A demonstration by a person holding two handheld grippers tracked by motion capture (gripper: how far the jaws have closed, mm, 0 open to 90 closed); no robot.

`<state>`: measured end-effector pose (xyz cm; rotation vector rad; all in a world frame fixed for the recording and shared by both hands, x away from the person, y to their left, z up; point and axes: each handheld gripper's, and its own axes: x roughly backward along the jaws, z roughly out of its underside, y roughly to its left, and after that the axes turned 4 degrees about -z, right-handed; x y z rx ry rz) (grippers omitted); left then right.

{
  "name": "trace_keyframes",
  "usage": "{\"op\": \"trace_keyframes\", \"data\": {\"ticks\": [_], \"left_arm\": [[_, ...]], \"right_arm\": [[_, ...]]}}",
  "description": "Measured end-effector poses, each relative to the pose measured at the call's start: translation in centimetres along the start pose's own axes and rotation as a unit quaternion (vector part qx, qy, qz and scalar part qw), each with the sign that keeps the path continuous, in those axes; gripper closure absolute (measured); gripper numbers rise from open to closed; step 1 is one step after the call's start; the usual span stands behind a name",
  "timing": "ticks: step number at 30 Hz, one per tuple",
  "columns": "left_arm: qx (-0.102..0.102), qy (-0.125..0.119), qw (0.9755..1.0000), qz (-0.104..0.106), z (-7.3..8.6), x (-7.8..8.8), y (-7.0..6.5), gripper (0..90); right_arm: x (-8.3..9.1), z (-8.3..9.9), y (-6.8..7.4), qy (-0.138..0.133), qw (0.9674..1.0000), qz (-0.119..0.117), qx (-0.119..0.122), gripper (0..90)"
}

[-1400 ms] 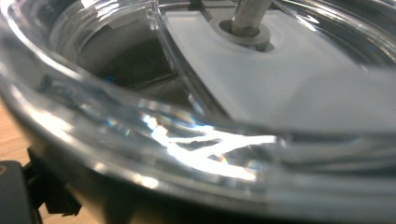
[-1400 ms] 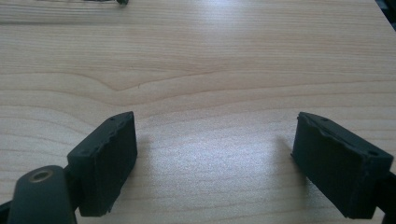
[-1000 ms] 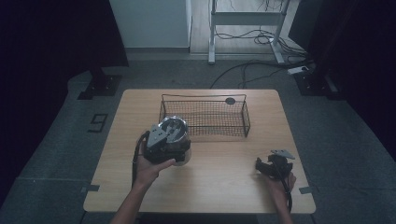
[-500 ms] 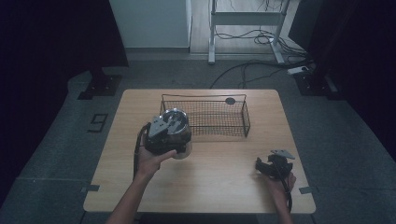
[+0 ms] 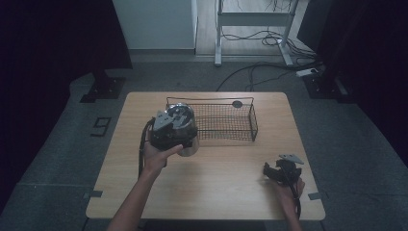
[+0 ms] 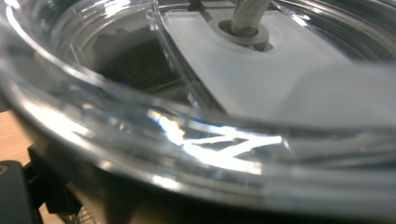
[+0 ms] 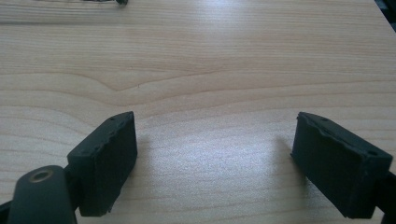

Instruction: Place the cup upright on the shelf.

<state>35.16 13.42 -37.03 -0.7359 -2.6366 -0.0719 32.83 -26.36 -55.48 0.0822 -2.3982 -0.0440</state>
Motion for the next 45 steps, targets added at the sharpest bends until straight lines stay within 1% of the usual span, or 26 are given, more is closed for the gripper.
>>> {"op": "trace_keyframes", "data": {"ticks": [8, 11, 14, 16, 27, 30, 36, 38, 42, 45], "left_arm": [[-0.003, -0.001, 1.0000, -0.009, -1.1, -0.3, 0.2, 3.6], [-0.008, 0.000, 0.9999, -0.014, -1.5, -0.4, 0.4, 3.6], [-0.006, -0.002, 0.9998, -0.016, -1.8, -0.6, 0.5, 3.6], [-0.006, 0.000, 0.9998, -0.016, -2.0, -0.8, 0.7, 3.6], [-0.002, 0.002, 0.9995, -0.031, -3.1, -1.2, 1.4, 3.6], [0.001, 0.003, 0.9996, -0.029, -3.2, -1.5, 1.6, 3.6], [-0.003, 0.010, 0.9996, -0.026, -3.4, -2.2, 1.8, 3.6], [0.001, 0.014, 0.9996, -0.025, -3.5, -2.5, 1.8, 3.6], [0.000, 0.017, 0.9994, -0.029, -3.7, -3.0, 1.9, 3.6], [0.004, 0.016, 0.9994, -0.031, -4.0, -3.2, 2.1, 3.6]], "right_arm": [[0.0, 0.0, 0.0, -0.001, 1.0000, 0.000, 0.001, 13.8], [0.0, 0.0, 0.0, 0.000, 1.0000, 0.000, 0.001, 13.8], [0.0, 0.0, 0.0, -0.001, 1.0000, 0.000, 0.001, 13.8], [0.0, 0.0, 0.0, -0.002, 1.0000, 0.000, 0.000, 13.8], [0.0, 0.0, 0.0, -0.002, 1.0000, 0.000, 0.000, 13.8], [0.0, 0.0, 0.0, -0.002, 1.0000, 0.000, 0.000, 13.8], [0.0, 0.0, 0.0, -0.002, 1.0000, 0.000, 0.000, 13.8], [0.0, 0.0, 0.0, -0.002, 1.0000, 0.000, 0.000, 13.8], [0.0, 0.0, 0.0, -0.002, 1.0000, 0.001, 0.000, 13.8], [0.0, 0.0, 0.0, -0.002, 1.0000, 0.000, 0.000, 13.8]]}}
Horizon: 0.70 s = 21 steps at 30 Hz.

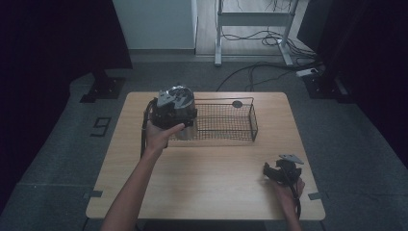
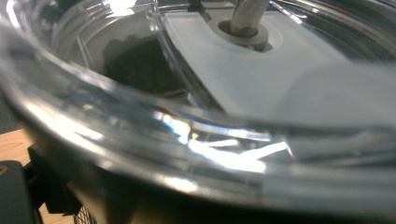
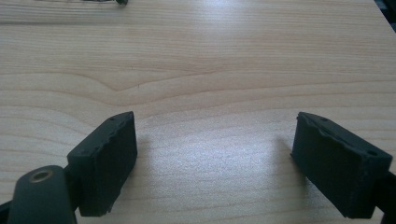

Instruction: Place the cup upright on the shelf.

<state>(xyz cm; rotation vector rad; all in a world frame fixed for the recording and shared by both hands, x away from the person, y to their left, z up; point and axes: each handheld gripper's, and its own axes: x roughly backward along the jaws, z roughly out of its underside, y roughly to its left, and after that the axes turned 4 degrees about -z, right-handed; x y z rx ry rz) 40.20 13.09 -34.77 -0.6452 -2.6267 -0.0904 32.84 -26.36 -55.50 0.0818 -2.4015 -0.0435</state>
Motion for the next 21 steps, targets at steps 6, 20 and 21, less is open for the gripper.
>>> {"op": "trace_keyframes", "data": {"ticks": [6, 20, 21], "left_arm": [[0.010, 0.000, 0.9999, -0.002, -0.5, -0.3, 0.4, 3.6], [0.016, 0.011, 0.9996, -0.020, -1.2, -1.9, 1.2, 3.6], [0.016, 0.012, 0.9996, -0.023, -1.2, -2.1, 1.2, 3.6]], "right_arm": [[0.0, 0.0, 0.0, 0.000, 1.0000, 0.000, 0.000, 13.8], [0.0, 0.0, 0.0, -0.001, 1.0000, 0.001, -0.001, 13.8], [0.0, 0.0, 0.0, -0.001, 1.0000, 0.001, 0.000, 13.8]]}}
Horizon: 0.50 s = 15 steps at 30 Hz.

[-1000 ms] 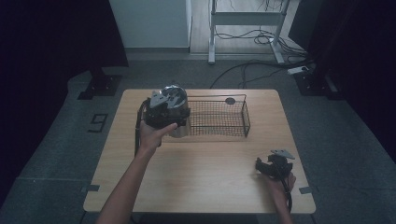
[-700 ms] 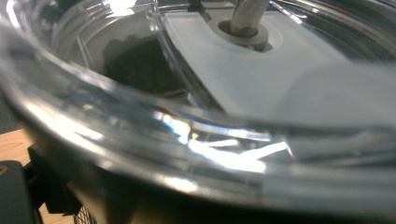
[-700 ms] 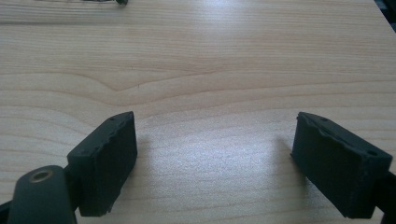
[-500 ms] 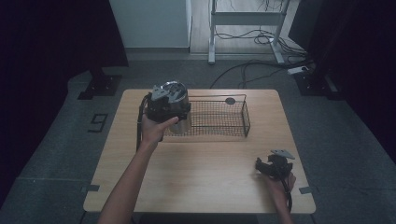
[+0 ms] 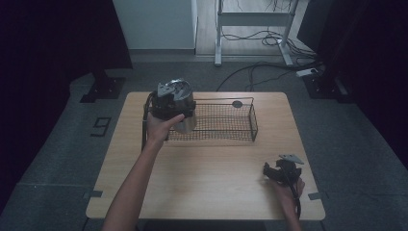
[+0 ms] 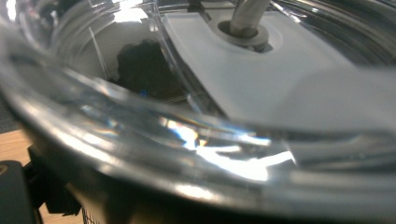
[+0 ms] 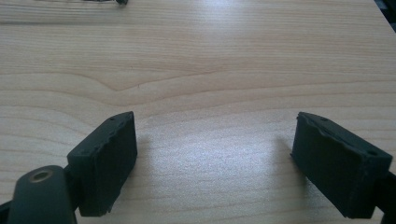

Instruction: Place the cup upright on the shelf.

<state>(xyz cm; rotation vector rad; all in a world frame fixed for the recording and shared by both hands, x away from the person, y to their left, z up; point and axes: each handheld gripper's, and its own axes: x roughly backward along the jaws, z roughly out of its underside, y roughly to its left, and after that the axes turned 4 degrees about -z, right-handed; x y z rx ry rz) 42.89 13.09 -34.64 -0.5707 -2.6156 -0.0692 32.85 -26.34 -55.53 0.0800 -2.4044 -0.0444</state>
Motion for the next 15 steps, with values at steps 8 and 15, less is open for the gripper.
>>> {"op": "trace_keyframes", "data": {"ticks": [8, 15], "left_arm": [[-0.004, 0.004, 1.0000, -0.006, 0.2, -1.7, 0.0, 3.6], [0.005, 0.004, 0.9999, -0.012, -0.1, -2.9, 0.5, 3.6]], "right_arm": [[0.0, 0.0, 0.0, 0.000, 1.0000, 0.000, 0.000, 13.8], [0.0, 0.0, 0.0, 0.000, 1.0000, 0.000, 0.000, 13.8]]}}
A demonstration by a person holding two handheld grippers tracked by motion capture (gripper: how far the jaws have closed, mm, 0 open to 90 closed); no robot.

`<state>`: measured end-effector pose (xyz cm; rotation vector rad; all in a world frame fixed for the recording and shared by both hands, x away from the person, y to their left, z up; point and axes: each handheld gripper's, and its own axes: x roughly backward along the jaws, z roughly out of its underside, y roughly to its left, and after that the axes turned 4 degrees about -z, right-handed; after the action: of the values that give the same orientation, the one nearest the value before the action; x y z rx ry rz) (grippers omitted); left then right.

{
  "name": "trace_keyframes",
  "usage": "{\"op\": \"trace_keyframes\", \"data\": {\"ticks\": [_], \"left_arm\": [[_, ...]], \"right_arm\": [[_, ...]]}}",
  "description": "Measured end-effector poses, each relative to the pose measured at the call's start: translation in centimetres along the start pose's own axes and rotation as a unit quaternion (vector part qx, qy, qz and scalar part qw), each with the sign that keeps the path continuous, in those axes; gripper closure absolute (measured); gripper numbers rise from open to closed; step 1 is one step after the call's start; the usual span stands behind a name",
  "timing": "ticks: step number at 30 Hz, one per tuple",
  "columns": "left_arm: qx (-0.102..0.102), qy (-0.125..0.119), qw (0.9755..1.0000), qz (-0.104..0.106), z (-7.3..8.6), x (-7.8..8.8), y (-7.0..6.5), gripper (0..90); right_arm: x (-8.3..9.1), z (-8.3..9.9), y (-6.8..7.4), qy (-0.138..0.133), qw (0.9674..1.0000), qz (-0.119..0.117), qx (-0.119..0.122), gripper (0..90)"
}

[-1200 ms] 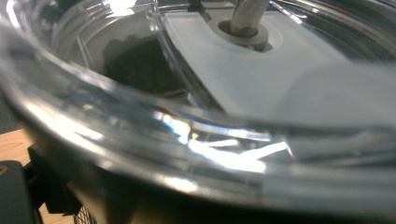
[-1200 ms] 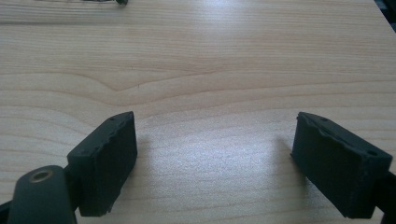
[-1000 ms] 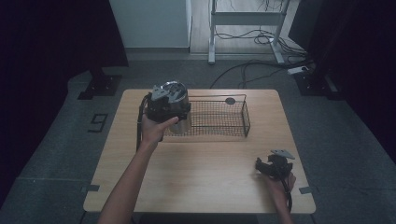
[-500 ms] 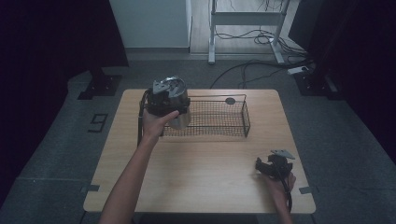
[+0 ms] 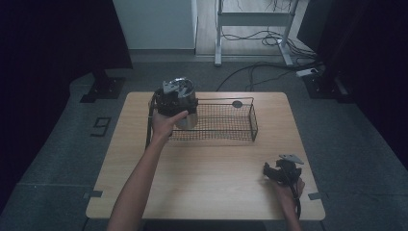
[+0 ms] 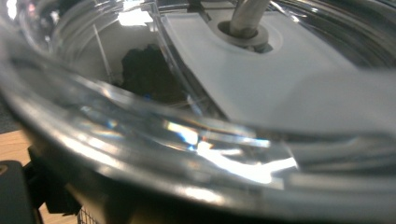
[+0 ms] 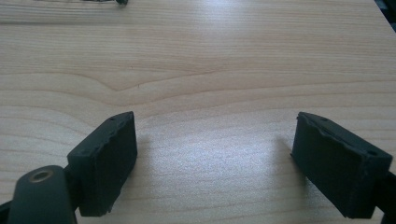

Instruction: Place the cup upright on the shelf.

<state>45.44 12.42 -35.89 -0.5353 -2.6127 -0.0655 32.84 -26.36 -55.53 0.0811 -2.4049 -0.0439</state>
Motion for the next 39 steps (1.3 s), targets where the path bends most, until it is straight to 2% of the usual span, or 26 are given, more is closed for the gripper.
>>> {"op": "trace_keyframes", "data": {"ticks": [6, 20, 26, 29, 33, 39], "left_arm": [[0.003, 0.002, 1.0000, -0.007, -0.1, -1.1, 0.4, 3.6], [0.009, 0.024, 0.9994, -0.024, 0.7, -4.4, 1.0, 3.6], [0.015, 0.023, 0.9988, -0.041, 1.1, -5.5, 1.0, 3.7], [0.019, 0.023, 0.9990, -0.034, 1.1, -5.9, 1.0, 3.7], [0.010, 0.030, 0.9987, -0.040, 1.4, -6.7, 0.8, 3.6], [0.010, 0.037, 0.9983, -0.043, 2.1, -7.9, 0.6, 3.6]], "right_arm": [[0.0, 0.0, 0.0, 0.001, 1.0000, 0.000, -0.001, 13.8], [0.0, 0.0, 0.0, 0.001, 1.0000, 0.000, -0.001, 13.8], [0.0, 0.0, 0.0, 0.001, 1.0000, 0.000, 0.000, 13.8], [0.0, 0.0, 0.0, 0.001, 1.0000, 0.000, 0.000, 13.8], [0.0, 0.0, 0.0, 0.001, 1.0000, 0.000, 0.000, 13.8], [0.0, 0.0, 0.0, 0.001, 1.0000, 0.000, 0.000, 13.8]]}}
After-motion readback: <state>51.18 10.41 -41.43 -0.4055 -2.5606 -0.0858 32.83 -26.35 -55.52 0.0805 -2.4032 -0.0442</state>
